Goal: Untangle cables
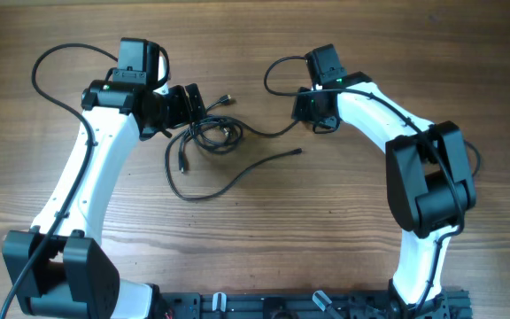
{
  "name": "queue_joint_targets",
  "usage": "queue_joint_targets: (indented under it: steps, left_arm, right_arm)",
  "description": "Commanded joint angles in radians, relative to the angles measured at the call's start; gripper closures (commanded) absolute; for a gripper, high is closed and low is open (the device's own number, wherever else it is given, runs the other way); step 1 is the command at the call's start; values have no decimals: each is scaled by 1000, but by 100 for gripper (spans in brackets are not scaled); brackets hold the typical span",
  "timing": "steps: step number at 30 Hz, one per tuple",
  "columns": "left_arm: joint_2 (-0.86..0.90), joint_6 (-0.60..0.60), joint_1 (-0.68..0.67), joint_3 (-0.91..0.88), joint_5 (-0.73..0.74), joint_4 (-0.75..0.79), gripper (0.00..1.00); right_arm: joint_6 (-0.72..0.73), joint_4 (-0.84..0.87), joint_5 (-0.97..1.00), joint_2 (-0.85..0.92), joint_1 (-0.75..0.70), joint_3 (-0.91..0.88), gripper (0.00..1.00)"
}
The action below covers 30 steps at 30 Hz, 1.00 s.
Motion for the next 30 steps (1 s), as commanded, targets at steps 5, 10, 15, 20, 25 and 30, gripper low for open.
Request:
queue_joint_targets:
  steps: [5,10,15,20,25,30]
  left_arm:
    - [-2,5,4,3,13,2,3]
    - [-2,5,4,3,13,1,2]
    - [-2,5,4,3,12,-5,2]
    - [-2,5,4,3,12,-5,2]
    - [-2,5,4,3,13,-5,2]
    - [-2,5,4,3,12,-4,2]
  right_arm:
    - [-14,-46,233,58,5,11,55]
    - [-47,-107,243,102,5,11,55]
    - [-41,-190,232,108,2,11,67]
    - [-45,-178,189,108,-4,11,93]
    - [-98,-176,169,99,-11,45,96]
    - [-114,-201,108,29,-11,101,95]
